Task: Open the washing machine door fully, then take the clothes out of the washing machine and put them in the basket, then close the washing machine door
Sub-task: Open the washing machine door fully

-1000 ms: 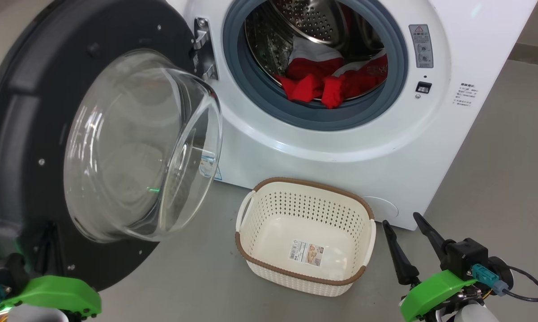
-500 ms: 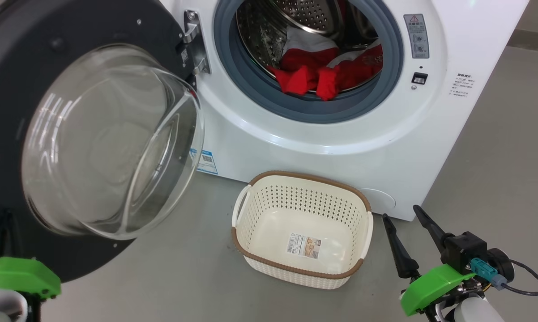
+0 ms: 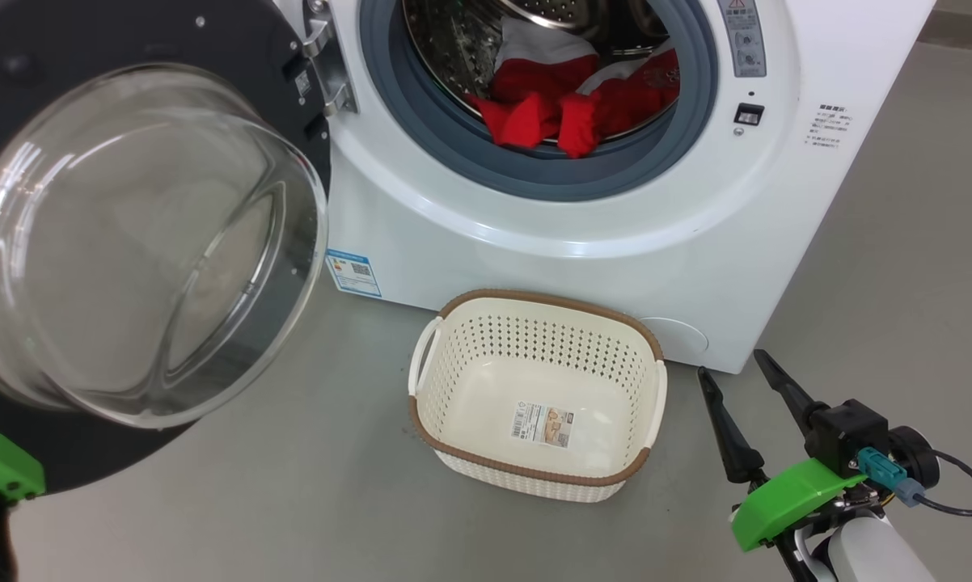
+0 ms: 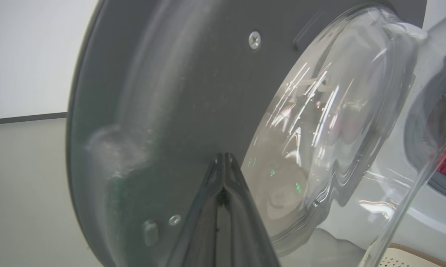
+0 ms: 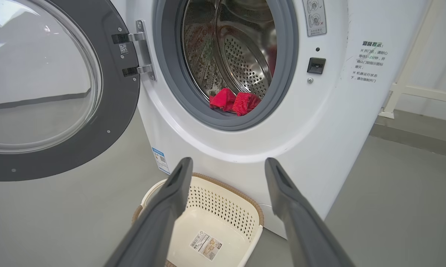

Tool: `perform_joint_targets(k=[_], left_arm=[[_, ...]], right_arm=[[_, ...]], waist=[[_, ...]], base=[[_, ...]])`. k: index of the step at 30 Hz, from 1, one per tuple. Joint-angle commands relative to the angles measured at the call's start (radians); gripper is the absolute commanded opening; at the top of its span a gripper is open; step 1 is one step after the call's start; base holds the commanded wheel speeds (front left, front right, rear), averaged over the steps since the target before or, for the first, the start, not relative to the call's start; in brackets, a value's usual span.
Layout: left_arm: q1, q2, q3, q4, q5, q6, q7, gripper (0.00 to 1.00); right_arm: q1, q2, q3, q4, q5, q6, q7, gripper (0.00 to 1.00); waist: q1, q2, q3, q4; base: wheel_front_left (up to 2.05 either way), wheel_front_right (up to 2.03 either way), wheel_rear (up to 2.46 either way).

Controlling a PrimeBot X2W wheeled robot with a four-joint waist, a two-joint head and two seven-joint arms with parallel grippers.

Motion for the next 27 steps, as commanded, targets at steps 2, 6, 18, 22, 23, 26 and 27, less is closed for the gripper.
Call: perform_joint_targets(k=[2, 6, 18, 22, 23, 26, 27], left_arm=[[-0.063, 0.076, 0.048, 0.016, -0.007, -0.001, -0.012, 0.0], [-0.085, 0.084, 0.051, 0.059, -0.006, -0.005, -0.021, 0.0], [-0.104, 0.089, 0.055, 0.094, 0.002, -0.006, -0.035, 0.0], [-0.073, 0.084, 0.065, 0.06, 0.002, 0.006, -0.037, 0.0], [-0.062, 0.084, 0.069, 0.044, 0.003, 0.009, -0.037, 0.0], [-0.025, 0.076, 0.094, -0.015, -0.019, 0.011, -0.038, 0.36], [-0.015, 0.072, 0.099, -0.041, -0.026, 0.011, -0.038, 0.45]], right_arm=[[-0.033, -0.007, 0.024, -0.026, -0.002, 0.007, -0.009, 1.0], [-0.041, -0.009, 0.026, -0.026, -0.001, 0.007, -0.009, 1.0], [-0.043, -0.002, 0.022, -0.023, 0.002, 0.007, -0.009, 1.0], [-0.041, 0.006, 0.022, -0.022, 0.006, 0.007, -0.009, 1.0], [-0.04, 0.008, 0.022, -0.022, 0.007, 0.007, -0.009, 1.0], [-0.034, 0.013, 0.02, -0.022, 0.012, 0.007, -0.009, 1.0], [-0.031, 0.015, 0.018, -0.022, 0.014, 0.007, -0.009, 1.0]], waist=[[0.0, 0.0, 0.007, -0.007], [0.0, 0.0, 0.013, -0.016], [0.0, 0.0, 0.004, -0.026], [0.0, 0.0, -0.014, -0.037], [0.0, 0.0, -0.018, -0.04], [0.0, 0.0, -0.033, -0.049], [0.0, 0.0, -0.039, -0.052]], base=[[0.0, 0.0, 0.0], [0.0, 0.0, 0.0], [0.0, 0.0, 0.0], [0.0, 0.0, 0.0], [0.0, 0.0, 0.0], [0.0, 0.0, 0.0], [0.0, 0.0, 0.0]])
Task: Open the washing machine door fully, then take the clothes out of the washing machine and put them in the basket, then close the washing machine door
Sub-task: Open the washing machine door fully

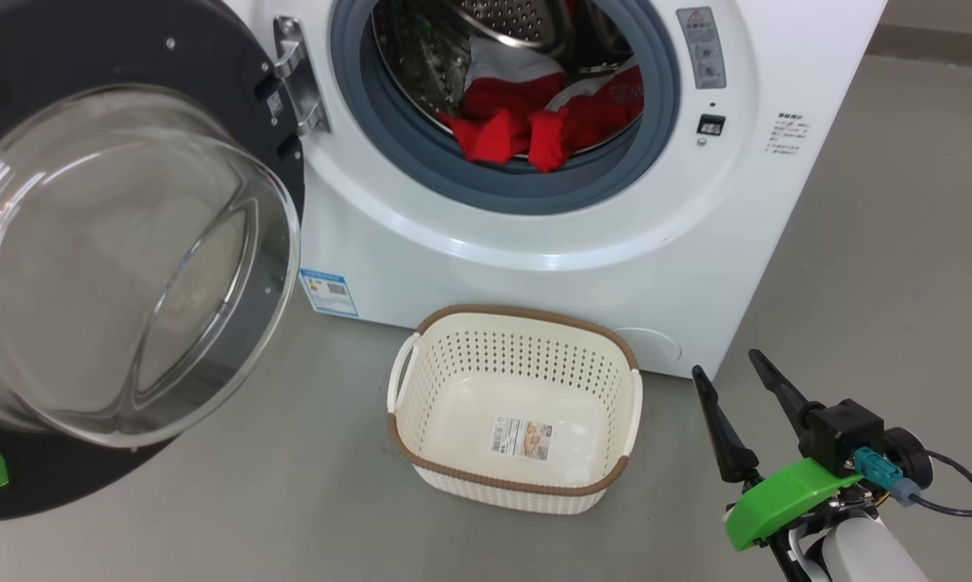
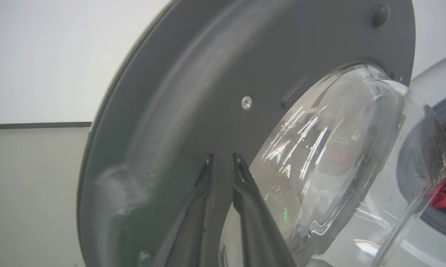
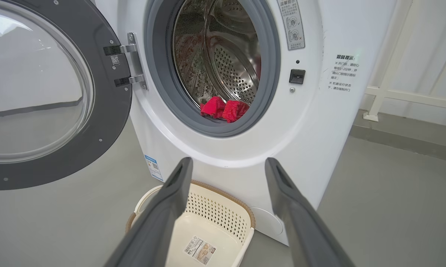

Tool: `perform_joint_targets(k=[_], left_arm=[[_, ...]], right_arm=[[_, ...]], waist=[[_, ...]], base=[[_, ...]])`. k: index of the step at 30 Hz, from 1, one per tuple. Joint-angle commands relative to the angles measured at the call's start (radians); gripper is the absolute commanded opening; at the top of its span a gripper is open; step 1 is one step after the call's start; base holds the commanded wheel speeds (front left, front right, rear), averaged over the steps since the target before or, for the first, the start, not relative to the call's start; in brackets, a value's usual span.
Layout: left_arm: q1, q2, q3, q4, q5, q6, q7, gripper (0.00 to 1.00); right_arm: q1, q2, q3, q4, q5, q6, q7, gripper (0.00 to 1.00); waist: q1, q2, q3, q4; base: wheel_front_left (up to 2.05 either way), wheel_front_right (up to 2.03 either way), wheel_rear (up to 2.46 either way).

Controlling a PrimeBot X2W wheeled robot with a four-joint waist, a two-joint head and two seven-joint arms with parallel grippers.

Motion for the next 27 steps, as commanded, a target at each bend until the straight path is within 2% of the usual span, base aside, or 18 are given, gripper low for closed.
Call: perform_joint_targets(k=[1, 2, 9, 13, 19, 27], left_arm=[[-0.007, 0.051, 0.039, -0.042, -0.008, 0.009, -0.007, 0.67], [0.004, 0.05, 0.036, -0.075, -0.005, 0.014, -0.004, 1.0], [0.108, 0.035, 0.006, -0.346, 0.016, 0.059, 0.067, 1.0], [0.169, 0.022, -0.013, -0.459, 0.016, 0.059, 0.087, 1.0], [0.229, -0.017, -0.057, -0.546, -0.001, 0.016, 0.069, 1.0], [0.262, -0.067, -0.121, -0.565, -0.001, -0.019, 0.041, 1.0]], right_arm=[[-0.024, 0.001, 0.019, -0.023, 0.016, 0.007, -0.009, 1.0], [-0.02, 0.003, 0.016, -0.022, 0.023, 0.007, -0.009, 1.0], [0.003, 0.01, 0.01, -0.026, 0.044, 0.007, -0.009, 1.0], [0.011, 0.012, 0.008, -0.032, 0.065, 0.007, -0.009, 1.0], [0.006, 0.012, 0.015, -0.059, 0.08, 0.007, -0.009, 1.0], [0.003, 0.012, 0.013, -0.096, 0.065, 0.007, -0.009, 1.0]], waist=[[0.0, -0.0001, -0.013, -0.01], [0.0, -0.0001, -0.02, -0.013], [0.0, -0.0001, -0.068, -0.049], [0.0, -0.0001, -0.092, -0.083], [0.0, -0.0001, -0.1, -0.139], [0.0, -0.0001, -0.099, -0.211]], base=[[0.0, 0.0, 0.0], [0.0, 0.0, 0.0], [0.0, 0.0, 0.0], [0.0, 0.0, 0.0], [0.0, 0.0, 0.0], [0.0, 0.0, 0.0]])
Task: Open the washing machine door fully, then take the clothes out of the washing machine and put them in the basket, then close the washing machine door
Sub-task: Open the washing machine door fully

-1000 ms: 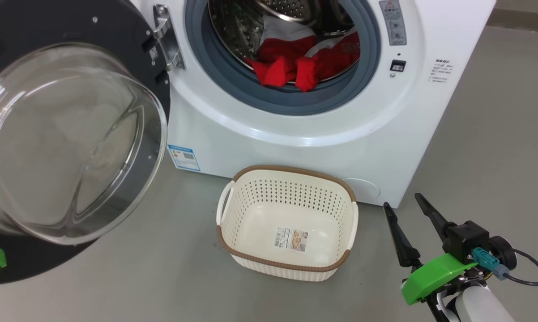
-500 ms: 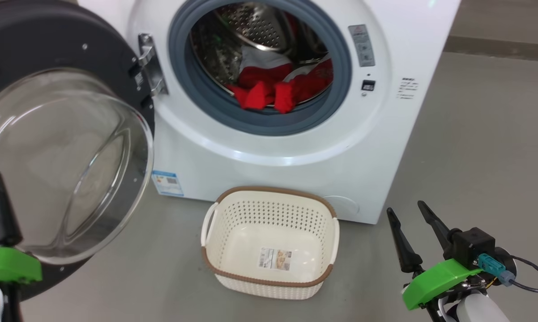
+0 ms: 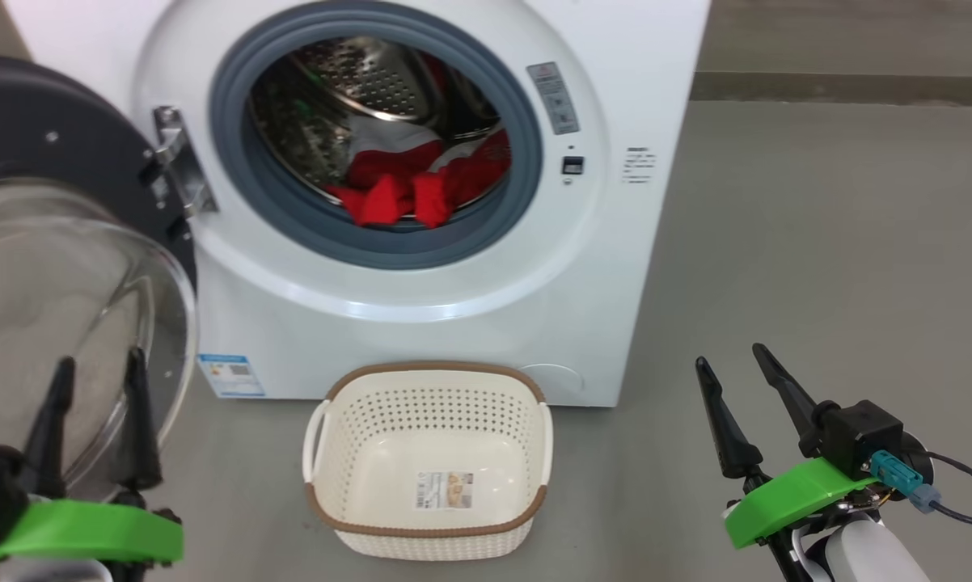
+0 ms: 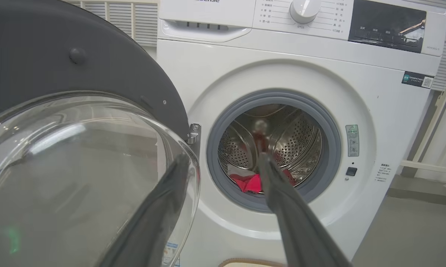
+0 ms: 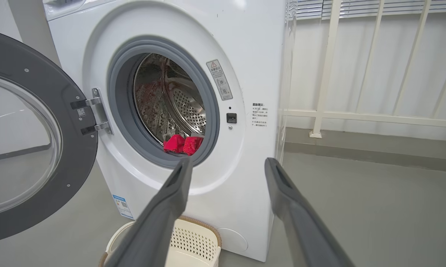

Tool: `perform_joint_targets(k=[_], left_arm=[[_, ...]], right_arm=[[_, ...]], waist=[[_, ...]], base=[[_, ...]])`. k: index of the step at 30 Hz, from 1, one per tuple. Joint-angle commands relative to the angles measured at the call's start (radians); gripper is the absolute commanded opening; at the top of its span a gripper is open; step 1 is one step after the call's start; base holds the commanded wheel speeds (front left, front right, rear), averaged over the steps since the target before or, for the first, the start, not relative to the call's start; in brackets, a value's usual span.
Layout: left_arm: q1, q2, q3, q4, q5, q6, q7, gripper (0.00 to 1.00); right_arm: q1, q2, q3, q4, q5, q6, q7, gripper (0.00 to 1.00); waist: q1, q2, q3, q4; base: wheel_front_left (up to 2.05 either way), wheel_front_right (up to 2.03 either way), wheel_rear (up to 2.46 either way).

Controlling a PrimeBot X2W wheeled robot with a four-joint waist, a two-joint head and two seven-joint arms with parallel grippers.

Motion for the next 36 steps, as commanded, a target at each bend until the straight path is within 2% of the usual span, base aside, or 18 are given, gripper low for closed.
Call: perform_joint_targets(k=[1, 8, 13, 22, 36], left_arm=[[-0.01, 0.018, 0.03, -0.027, -0.005, -0.011, -0.015, 1.0], [0.046, 0.014, 0.013, -0.027, 0.02, -0.05, -0.049, 1.0], [0.082, 0.001, 0.017, -0.022, 0.048, -0.063, -0.061, 1.0], [0.176, -0.075, 0.062, -0.015, 0.099, -0.067, -0.065, 1.0], [0.264, -0.174, 0.143, 0.012, 0.219, -0.128, -0.065, 1.0]], right_arm=[[-0.023, 0.002, 0.019, -0.036, 0.003, 0.007, -0.009, 1.0], [-0.033, 0.002, 0.034, -0.064, 0.013, 0.007, -0.009, 1.0], [-0.037, 0.002, 0.035, -0.084, 0.016, 0.007, -0.009, 1.0], [-0.018, 0.002, 0.016, -0.106, 0.008, 0.007, -0.009, 1.0], [0.077, 0.002, -0.01, -0.088, -0.006, 0.007, -0.009, 1.0]], waist=[[0.0, 0.0, -0.001, -0.042], [0.0, 0.0, 0.004, -0.117], [0.0, 0.0, 0.006, -0.156], [0.0, 0.0, -0.009, -0.22], [0.0, 0.0, -0.052, -0.245]], base=[[0.0, 0.0, 0.0], [0.0, 0.0, 0.0], [0.0, 0.0, 0.0], [0.0, 0.0, 0.0], [0.0, 0.0, 0.0]])
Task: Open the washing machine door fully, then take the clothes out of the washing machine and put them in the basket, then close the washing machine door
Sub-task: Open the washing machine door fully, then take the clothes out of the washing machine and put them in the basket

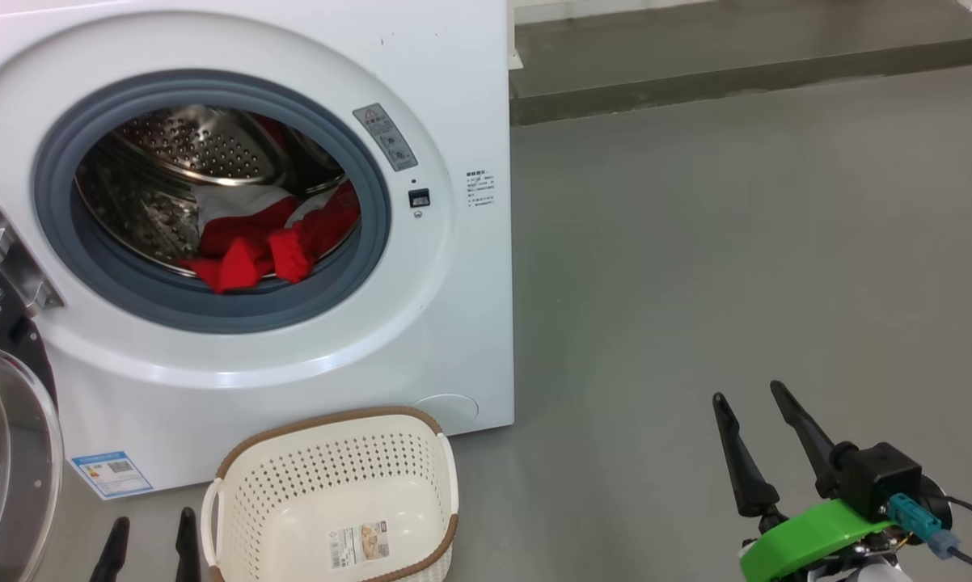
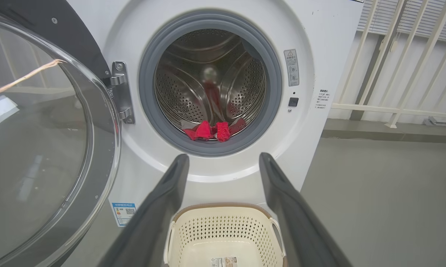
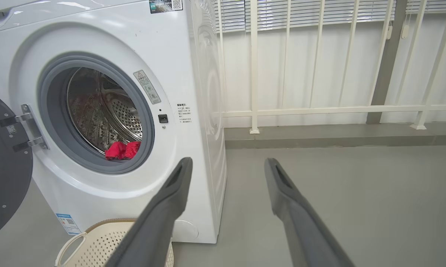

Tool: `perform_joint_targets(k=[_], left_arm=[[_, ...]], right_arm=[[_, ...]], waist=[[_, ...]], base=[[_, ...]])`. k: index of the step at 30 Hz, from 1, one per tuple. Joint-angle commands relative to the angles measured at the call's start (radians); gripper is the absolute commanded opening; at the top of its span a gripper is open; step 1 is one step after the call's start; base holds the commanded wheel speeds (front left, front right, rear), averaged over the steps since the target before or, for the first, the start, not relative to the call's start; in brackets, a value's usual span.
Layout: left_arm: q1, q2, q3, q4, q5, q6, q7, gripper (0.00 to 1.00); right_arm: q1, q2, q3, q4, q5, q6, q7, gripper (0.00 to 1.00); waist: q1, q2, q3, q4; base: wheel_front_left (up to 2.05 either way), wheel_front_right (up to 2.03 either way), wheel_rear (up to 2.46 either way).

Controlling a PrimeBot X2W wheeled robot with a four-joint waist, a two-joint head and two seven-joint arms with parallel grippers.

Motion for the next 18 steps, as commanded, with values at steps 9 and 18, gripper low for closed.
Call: perform_joint_targets(k=[9, 18], left_arm=[[-0.024, -0.022, 0.08, -0.003, 0.055, -0.048, -0.012, 1.0], [-0.026, -0.036, 0.112, 0.009, 0.086, -0.061, -0.012, 1.0]], right_arm=[[-0.005, 0.001, 0.036, -0.025, -0.034, 0.007, -0.006, 1.0], [0.003, 0.001, 0.033, -0.03, -0.009, 0.007, -0.006, 1.0]], waist=[[0.0, 0.0, -0.001, 0.0], [0.0, 0.0, 0.0, 0.007]], base=[[0.0, 0.0, 0.0], [0.0, 0.0, 0.0]])
